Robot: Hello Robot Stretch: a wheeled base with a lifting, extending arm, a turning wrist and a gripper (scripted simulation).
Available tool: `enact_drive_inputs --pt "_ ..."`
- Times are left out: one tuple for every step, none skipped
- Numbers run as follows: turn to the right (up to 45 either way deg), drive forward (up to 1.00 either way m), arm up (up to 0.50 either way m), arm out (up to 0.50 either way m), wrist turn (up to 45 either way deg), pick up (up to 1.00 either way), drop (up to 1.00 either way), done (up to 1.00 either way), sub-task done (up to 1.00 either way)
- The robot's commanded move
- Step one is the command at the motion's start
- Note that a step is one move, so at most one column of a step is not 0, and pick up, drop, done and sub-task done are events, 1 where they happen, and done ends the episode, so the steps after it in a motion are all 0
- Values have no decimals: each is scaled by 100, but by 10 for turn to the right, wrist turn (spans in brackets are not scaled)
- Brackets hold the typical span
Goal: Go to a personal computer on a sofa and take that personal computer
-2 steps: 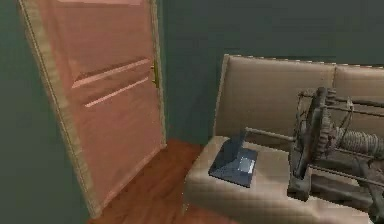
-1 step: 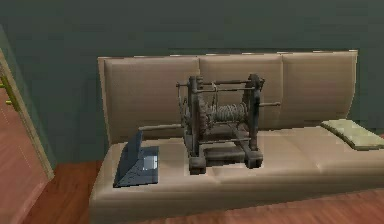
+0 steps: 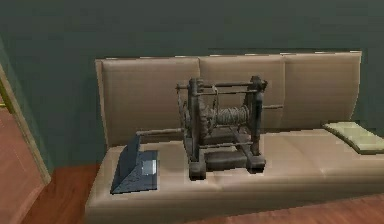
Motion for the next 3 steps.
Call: enact_drive_inputs --pt "60 0 0 0 0 0 0 0 0" --pt "0 30 0 0 0 0 0 0 0" --pt "-450 0 0 0 0 0 0 0 0"
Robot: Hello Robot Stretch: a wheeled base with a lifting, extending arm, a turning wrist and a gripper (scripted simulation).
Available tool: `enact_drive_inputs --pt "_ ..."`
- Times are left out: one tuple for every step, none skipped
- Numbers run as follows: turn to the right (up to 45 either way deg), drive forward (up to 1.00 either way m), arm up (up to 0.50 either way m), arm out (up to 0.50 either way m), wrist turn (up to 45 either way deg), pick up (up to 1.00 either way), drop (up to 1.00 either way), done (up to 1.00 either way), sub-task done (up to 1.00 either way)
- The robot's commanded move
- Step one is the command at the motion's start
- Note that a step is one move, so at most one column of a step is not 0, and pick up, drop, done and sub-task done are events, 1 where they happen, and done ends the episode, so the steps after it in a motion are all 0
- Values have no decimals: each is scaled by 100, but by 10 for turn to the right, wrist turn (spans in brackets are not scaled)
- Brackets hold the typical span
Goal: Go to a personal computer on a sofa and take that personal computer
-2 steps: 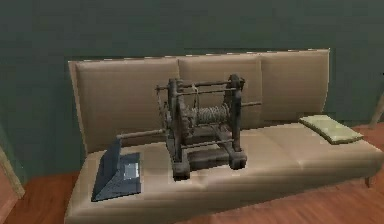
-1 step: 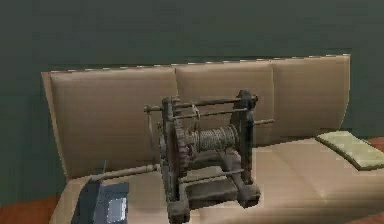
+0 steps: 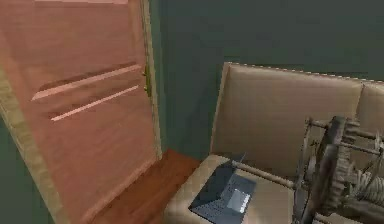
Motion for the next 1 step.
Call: enact_drive_inputs --pt "-450 0 0 0 0 0 0 0 0"
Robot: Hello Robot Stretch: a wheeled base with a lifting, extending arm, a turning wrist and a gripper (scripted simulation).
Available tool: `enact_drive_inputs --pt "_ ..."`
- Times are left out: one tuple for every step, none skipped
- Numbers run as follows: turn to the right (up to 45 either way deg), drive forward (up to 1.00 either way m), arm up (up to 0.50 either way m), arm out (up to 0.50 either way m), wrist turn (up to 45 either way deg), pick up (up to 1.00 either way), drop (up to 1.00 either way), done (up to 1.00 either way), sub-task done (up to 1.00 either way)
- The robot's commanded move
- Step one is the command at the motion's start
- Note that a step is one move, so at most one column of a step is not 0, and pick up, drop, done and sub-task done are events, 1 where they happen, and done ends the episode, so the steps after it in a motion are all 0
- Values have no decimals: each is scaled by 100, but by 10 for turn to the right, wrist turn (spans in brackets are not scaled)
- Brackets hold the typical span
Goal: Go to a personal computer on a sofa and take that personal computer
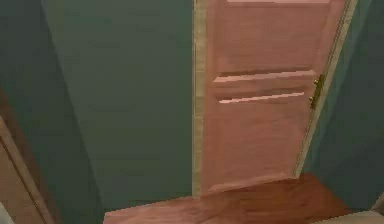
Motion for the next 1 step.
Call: enact_drive_inputs --pt "-270 0 0 0 0 0 0 0 0"
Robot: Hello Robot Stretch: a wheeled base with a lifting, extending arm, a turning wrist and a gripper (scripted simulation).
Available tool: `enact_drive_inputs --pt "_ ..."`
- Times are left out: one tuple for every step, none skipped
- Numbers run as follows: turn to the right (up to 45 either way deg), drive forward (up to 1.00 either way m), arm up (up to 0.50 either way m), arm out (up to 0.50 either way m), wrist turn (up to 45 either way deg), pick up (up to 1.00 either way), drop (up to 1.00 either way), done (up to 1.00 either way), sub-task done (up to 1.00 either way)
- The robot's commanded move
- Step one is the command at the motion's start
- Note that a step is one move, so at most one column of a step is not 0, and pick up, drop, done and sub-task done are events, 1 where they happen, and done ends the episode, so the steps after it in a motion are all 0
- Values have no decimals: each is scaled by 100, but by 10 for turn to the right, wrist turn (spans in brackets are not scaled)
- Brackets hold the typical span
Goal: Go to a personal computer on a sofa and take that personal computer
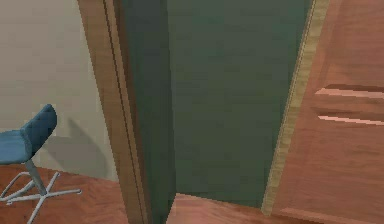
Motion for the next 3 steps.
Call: enact_drive_inputs --pt "0 0 50 0 0 0 0 0 0" --pt "0 0 4 0 0 0 0 0 0" --pt "0 0 0 36 0 0 0 0 0"
